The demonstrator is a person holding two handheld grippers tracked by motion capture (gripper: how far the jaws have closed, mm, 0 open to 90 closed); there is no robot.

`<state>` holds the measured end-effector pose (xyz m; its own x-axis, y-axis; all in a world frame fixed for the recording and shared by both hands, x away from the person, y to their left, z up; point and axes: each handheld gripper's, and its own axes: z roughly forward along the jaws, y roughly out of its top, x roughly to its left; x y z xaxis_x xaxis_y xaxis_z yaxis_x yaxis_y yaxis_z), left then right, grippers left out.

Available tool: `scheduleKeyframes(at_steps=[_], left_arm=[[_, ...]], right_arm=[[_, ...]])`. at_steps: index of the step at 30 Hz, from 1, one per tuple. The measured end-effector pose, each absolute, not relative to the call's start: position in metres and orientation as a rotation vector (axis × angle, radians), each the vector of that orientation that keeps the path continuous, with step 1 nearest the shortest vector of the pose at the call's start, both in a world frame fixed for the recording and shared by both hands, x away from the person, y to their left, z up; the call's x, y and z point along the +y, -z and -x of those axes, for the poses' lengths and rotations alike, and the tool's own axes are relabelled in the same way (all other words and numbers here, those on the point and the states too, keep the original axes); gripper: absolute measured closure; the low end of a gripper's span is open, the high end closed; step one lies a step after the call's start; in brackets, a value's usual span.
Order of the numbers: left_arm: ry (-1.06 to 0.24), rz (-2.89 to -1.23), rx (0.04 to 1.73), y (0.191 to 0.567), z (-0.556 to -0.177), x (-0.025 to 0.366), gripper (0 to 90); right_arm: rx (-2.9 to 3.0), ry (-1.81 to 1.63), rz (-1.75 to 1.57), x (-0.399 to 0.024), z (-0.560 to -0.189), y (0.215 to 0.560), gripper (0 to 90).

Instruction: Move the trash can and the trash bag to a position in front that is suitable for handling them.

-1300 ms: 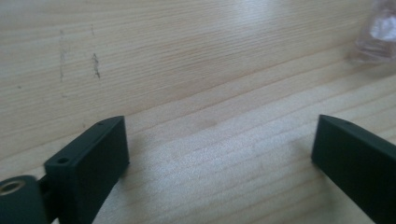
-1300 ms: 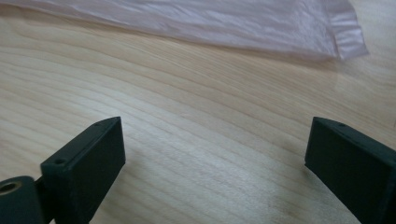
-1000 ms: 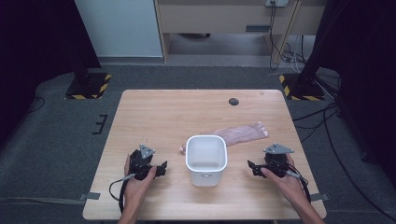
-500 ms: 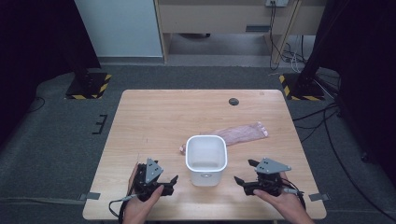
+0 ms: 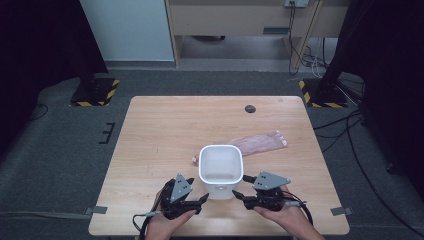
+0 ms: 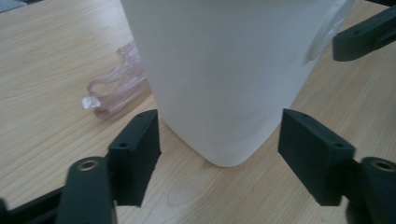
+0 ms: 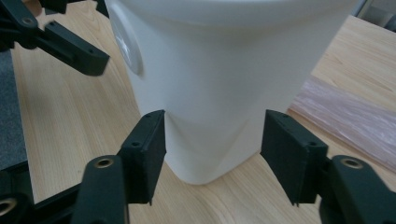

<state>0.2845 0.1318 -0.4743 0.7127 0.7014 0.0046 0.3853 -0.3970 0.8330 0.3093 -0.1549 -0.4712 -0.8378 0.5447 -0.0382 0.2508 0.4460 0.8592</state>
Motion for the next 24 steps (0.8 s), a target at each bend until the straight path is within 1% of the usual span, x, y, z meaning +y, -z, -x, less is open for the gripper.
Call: scheduleKeyframes(at_steps=[1,2,4,5,10,12,24], left_arm=[[-0.452,-2.030,0.831,0.474,-0.285,0.132,33.3],[-0.456,-2.020,0.828,0.474,-0.288,0.132,37.6],[-0.449,-2.018,0.831,0.475,-0.290,0.132,40.1],[-0.415,-2.021,0.857,0.477,-0.292,0.130,41.2],[-0.428,-2.031,0.843,0.477,-0.297,0.130,42.5],[-0.426,-2.010,0.860,0.477,-0.299,0.132,45.5],[-0.441,-1.991,0.886,0.479,-0.308,0.138,49.3]], right_arm=[[2.400,-1.351,-0.681,-0.154,-0.309,0.471,42.6],[2.404,-1.344,-0.668,-0.151,-0.310,0.470,44.5],[2.404,-1.342,-0.657,-0.150,-0.310,0.470,46.2],[2.404,-1.347,-0.652,-0.148,-0.312,0.470,47.5],[2.403,-1.336,-0.655,-0.145,-0.317,0.472,47.1],[2.402,-1.335,-0.665,-0.143,-0.322,0.474,47.5],[2.387,-1.334,-0.696,-0.134,-0.335,0.475,48.8]])
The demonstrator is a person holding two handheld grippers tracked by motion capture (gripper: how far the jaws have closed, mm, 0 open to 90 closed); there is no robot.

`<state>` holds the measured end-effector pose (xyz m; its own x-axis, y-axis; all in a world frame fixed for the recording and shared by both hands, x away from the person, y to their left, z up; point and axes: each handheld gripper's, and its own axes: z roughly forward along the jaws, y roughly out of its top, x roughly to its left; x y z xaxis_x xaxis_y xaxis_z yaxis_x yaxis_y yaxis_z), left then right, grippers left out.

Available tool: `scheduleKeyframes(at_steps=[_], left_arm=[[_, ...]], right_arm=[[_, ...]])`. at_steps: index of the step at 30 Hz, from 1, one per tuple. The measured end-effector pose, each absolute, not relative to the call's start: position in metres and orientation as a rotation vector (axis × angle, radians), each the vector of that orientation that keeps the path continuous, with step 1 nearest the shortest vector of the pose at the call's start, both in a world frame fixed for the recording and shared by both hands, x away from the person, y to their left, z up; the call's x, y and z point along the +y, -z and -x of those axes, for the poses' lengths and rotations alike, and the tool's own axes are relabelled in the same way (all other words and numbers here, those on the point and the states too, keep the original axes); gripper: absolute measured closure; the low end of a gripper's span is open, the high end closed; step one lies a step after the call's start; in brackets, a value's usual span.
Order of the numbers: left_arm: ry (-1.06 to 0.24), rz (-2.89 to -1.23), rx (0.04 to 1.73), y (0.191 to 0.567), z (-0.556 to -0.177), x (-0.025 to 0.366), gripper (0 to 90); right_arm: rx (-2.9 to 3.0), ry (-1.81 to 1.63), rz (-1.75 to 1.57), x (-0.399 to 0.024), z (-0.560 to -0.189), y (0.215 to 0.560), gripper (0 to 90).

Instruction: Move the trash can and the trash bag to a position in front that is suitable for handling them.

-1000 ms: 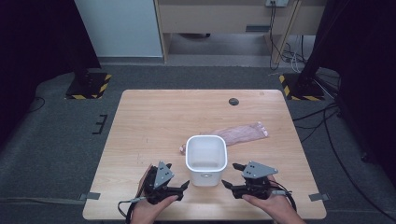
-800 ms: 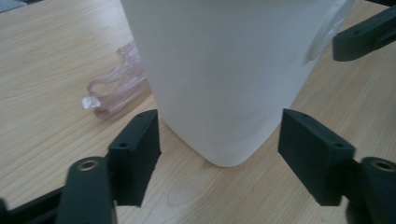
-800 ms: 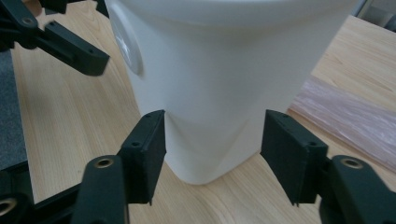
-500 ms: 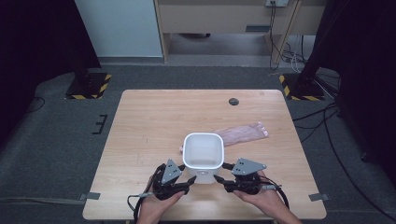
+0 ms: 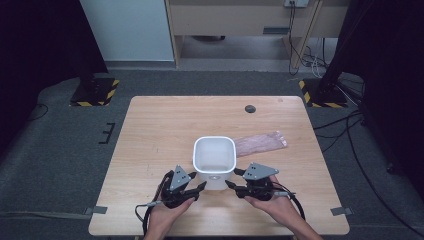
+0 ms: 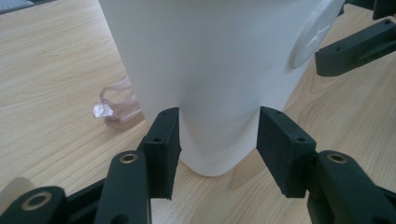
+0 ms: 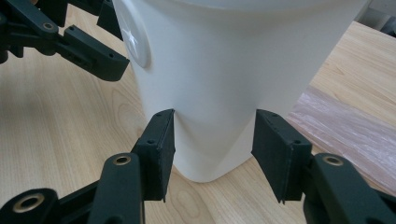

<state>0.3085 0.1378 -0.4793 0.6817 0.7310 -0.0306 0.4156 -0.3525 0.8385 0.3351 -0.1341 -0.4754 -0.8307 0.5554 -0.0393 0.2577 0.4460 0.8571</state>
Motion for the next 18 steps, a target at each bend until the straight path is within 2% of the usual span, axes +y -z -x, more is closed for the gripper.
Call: scheduleKeyframes(at_steps=[6,9,11,12,13,14,15,16,18], left_arm=[[-0.455,-2.011,0.887,0.481,-0.311,0.134,48.9],[-0.461,-2.012,0.892,0.482,-0.311,0.135,45.8],[-0.464,-2.003,0.902,0.481,-0.311,0.135,39.5],[-0.478,-1.994,0.890,0.481,-0.313,0.137,39.5],[-0.483,-1.986,0.916,0.480,-0.313,0.140,30.7],[-0.483,-1.986,0.916,0.480,-0.313,0.140,27.3],[-0.487,-1.986,0.934,0.481,-0.313,0.143,22.9],[-0.485,-1.990,0.945,0.481,-0.313,0.145,22.9],[-0.494,-2.009,0.970,0.483,-0.315,0.150,16.7]], right_arm=[[2.383,-1.332,-0.724,-0.133,-0.340,0.477,48.5],[2.382,-1.330,-0.726,-0.133,-0.340,0.477,47.6],[2.387,-1.332,-0.724,-0.134,-0.339,0.477,43.8],[2.387,-1.332,-0.724,-0.134,-0.339,0.477,43.8],[2.390,-1.321,-0.723,-0.136,-0.337,0.476,37.8],[2.390,-1.321,-0.723,-0.136,-0.337,0.476,37.8],[2.389,-1.299,-0.739,-0.143,-0.337,0.476,32.6],[2.389,-1.299,-0.739,-0.143,-0.337,0.476,32.6],[2.378,-1.286,-0.762,-0.151,-0.338,0.475,27.2]])
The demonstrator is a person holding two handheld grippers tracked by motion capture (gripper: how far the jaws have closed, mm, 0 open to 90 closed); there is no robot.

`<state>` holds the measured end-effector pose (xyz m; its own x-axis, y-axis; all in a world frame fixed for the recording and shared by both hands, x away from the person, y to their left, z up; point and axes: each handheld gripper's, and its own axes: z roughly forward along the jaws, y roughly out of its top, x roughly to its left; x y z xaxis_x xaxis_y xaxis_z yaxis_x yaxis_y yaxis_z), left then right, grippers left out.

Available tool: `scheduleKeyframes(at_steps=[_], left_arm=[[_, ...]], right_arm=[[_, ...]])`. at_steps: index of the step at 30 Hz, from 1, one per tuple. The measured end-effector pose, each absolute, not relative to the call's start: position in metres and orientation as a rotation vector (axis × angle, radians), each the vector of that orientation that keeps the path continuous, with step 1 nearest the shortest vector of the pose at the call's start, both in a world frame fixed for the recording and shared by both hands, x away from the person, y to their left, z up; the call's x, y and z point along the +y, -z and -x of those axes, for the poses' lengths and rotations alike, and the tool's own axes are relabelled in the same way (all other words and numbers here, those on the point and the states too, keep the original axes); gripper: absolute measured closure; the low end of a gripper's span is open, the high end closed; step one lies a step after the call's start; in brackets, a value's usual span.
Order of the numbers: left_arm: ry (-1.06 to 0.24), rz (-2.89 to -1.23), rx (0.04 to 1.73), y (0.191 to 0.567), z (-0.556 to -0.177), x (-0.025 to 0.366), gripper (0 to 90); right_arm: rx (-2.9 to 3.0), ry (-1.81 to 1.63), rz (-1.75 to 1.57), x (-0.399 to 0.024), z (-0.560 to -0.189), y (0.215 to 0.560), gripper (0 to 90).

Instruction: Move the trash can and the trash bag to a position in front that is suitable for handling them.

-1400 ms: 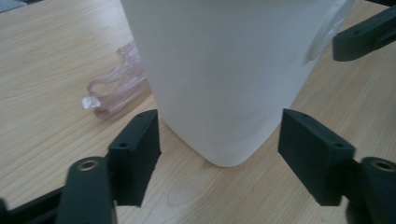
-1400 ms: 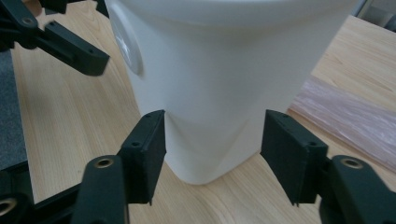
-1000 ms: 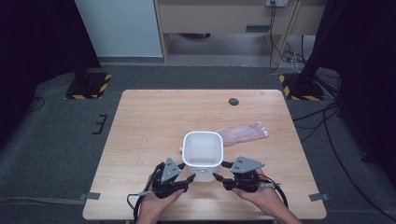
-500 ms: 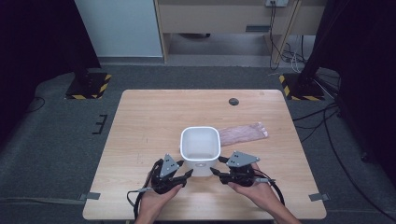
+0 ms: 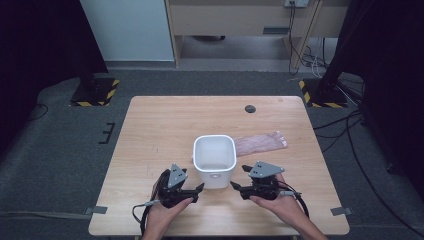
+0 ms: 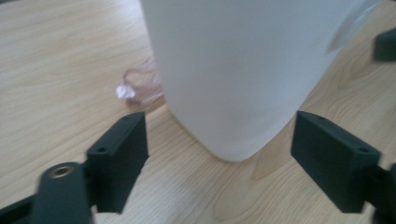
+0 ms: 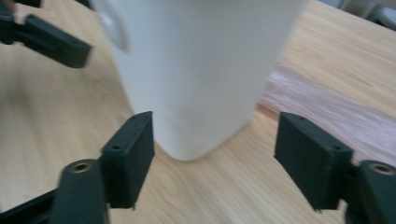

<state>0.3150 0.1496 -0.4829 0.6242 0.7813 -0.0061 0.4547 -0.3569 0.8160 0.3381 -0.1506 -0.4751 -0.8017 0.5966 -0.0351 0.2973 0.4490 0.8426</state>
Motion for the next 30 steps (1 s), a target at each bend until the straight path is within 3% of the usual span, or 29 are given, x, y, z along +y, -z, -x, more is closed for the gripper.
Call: scheduleKeyframes(at_steps=[5,12,18,20,30], left_arm=[[-0.515,-2.000,1.048,0.485,-0.325,0.163,7.3],[-0.545,-1.994,1.118,0.492,-0.354,0.183,5.0],[-0.555,-1.996,1.154,0.500,-0.379,0.197,5.1],[-0.560,-2.003,1.169,0.502,-0.386,0.201,5.0],[-0.546,-2.009,1.215,0.505,-0.385,0.210,4.9]], right_arm=[[2.333,-1.246,-0.828,-0.176,-0.353,0.472,17.9],[2.291,-1.233,-0.888,-0.193,-0.385,0.469,10.5],[2.280,-1.199,-0.917,-0.201,-0.417,0.467,10.0],[2.288,-1.183,-0.912,-0.207,-0.436,0.468,13.7],[2.264,-1.102,-1.027,-0.211,-0.463,0.481,12.3]])
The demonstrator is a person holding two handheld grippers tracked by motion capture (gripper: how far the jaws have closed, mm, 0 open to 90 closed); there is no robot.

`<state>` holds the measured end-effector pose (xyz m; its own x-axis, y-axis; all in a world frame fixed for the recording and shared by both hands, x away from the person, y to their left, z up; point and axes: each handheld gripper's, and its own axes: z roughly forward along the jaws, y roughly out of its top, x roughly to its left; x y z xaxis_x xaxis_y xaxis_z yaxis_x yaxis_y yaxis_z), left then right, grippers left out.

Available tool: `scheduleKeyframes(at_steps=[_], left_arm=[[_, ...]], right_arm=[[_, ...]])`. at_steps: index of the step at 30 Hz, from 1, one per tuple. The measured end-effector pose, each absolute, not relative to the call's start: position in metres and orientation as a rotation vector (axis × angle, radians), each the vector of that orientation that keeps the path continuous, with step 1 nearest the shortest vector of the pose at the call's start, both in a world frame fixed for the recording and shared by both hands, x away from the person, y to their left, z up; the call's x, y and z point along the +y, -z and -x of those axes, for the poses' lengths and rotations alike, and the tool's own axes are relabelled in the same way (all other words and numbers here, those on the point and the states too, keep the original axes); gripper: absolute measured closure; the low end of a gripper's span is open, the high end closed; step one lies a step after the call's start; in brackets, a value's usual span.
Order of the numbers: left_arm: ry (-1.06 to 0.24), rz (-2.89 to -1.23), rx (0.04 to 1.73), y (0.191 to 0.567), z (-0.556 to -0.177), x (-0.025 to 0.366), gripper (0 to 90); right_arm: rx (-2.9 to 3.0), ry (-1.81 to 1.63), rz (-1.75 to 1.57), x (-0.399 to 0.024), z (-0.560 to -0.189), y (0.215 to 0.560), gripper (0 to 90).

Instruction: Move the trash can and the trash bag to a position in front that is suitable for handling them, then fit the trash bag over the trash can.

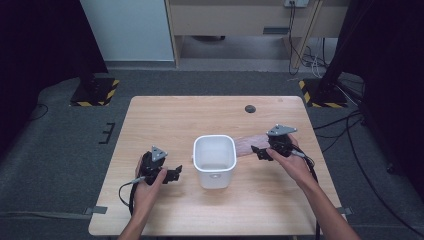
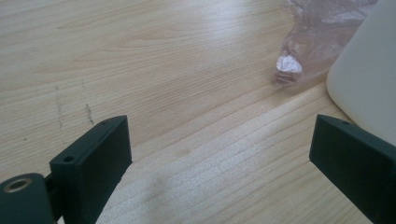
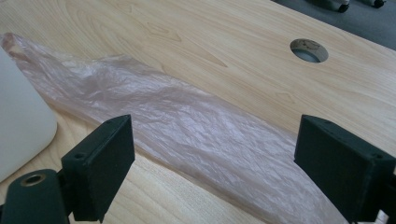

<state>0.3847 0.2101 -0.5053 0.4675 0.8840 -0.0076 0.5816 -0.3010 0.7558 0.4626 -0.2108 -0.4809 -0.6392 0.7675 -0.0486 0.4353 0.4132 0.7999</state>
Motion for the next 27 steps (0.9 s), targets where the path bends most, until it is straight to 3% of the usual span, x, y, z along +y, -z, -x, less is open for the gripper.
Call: scheduleKeyframes(at_steps=[13,27], left_arm=[[-0.529,-2.058,1.184,0.505,-0.380,0.200,4.9],[-0.524,-2.069,1.185,0.502,-0.370,0.200,5.3]], right_arm=[[2.291,-1.088,-1.003,-0.203,-0.485,0.496,19.2],[2.363,-1.069,-0.921,-0.191,-0.484,0.513,25.4]])
